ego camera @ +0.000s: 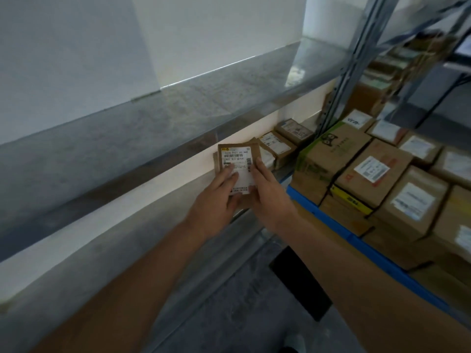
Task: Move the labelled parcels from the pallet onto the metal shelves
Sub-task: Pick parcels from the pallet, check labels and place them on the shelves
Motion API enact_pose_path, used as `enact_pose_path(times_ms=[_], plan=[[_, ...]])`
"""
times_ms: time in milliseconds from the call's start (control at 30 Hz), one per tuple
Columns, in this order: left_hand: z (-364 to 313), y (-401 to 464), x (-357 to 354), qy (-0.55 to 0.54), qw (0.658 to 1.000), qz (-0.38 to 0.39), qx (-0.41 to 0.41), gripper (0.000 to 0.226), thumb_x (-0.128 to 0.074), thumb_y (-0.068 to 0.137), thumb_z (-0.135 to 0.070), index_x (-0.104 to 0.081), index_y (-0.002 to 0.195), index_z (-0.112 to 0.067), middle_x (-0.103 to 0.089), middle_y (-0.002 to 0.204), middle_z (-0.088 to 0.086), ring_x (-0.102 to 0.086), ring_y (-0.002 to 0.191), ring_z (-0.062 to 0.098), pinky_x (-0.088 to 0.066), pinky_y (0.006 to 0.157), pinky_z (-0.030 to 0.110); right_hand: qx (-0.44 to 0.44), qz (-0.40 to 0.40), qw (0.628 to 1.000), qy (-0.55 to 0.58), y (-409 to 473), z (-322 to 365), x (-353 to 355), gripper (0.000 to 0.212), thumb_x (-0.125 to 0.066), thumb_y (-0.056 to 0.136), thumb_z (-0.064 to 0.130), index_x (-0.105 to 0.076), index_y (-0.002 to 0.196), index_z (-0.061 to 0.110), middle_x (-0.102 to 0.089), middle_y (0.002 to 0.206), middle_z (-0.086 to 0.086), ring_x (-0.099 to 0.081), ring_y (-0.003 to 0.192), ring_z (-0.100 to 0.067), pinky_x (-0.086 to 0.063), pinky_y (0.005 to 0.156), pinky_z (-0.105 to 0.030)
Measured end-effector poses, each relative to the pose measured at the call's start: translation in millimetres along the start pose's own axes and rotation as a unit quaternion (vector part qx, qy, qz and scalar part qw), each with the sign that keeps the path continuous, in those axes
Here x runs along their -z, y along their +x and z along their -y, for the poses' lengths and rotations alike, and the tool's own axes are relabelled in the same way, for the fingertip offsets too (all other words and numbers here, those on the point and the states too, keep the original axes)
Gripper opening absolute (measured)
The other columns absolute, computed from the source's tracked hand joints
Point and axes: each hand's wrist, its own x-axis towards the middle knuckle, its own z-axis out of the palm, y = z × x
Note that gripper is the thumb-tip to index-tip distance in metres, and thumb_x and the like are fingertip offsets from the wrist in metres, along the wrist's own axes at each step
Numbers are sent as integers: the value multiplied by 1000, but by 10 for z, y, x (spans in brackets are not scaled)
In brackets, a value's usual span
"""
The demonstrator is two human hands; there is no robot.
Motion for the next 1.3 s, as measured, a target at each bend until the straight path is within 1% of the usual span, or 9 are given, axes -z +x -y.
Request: enact_pose_path(times_ms=[67,133,333,467,600,867,1000,1167,1300], plan=[[-123,63,-28,3,1000,3,-14,56,-52,106,-27,-38,157,-10,-17,170,-5,-29,152,19,-37,119,44,-12,-11,1000,-1,-56,-62,110,68,-51,104,18,-14,161,11,-4,170,-5,-24,152,-24,-31,109,-20],[-241,154,-73,3,1000,8,-29,56,-52,105,-27,-38,157,-11,-18,170,-5,-28,152,19,-36,119,45,-19,-24,999,-12,-115,-135,232,65,-48,105,15,-15,161,10,-2,170,-4,-25,151,-24,-31,103,-16],[-604,483,-322,-15,998,19,-66,55,-49,106,-30,-40,155,-7,-23,168,-2,-27,153,21,-42,115,50,-44,-60,997,-32,-213,-489,625,63,-48,103,15,-22,160,12,-4,170,0,-30,149,-22,-47,106,-36],[-889,715,-493,-14,997,5,-80,58,-46,103,-35,-43,153,-6,-27,166,0,-28,152,20,-41,116,50,-56,-67,996,-37,-222,-757,925,60,-45,105,17,-22,160,12,-1,170,3,-27,150,-20,-44,110,-38],[-1176,937,-637,-26,995,8,-94,54,-49,106,-31,-40,155,-9,-24,167,-5,-29,151,18,-44,114,50,-50,-80,994,-52,-255,-1009,1208,60,-45,107,18,-18,161,13,2,170,3,-16,153,-17,-35,114,-30],[-1703,1381,-917,-24,992,12,-122,55,-47,108,-30,-34,158,-12,-19,169,-4,-24,153,17,-33,121,39,-72,-98,991,-56,-243,-1524,1627,70,-53,102,25,-18,161,12,4,170,3,-23,152,-22,-42,114,-43],[-1842,1688,-1055,-21,991,25,-130,59,-48,107,-31,-29,160,-14,-13,170,-5,-19,154,16,-32,121,36,-91,-106,989,-47,-172,-1729,1769,72,-52,101,26,-16,161,9,6,170,0,-11,155,-20,-32,120,-42],[-1896,2105,-1204,-39,987,50,-147,59,-50,107,-29,-30,160,-12,-10,171,-4,-15,155,18,-34,122,41,-118,-131,981,-77,50,-1991,1859,67,-50,104,17,-15,161,11,5,170,0,-17,153,-20,-43,108,-33],[-1880,2492,-1331,-50,983,78,-162,59,-49,107,-31,-29,161,-17,-6,170,-13,-12,155,16,-36,121,44,-152,-125,977,-86,245,-2144,1949,68,-48,103,14,-12,162,13,12,169,4,-11,154,-17,-38,102,-25]])
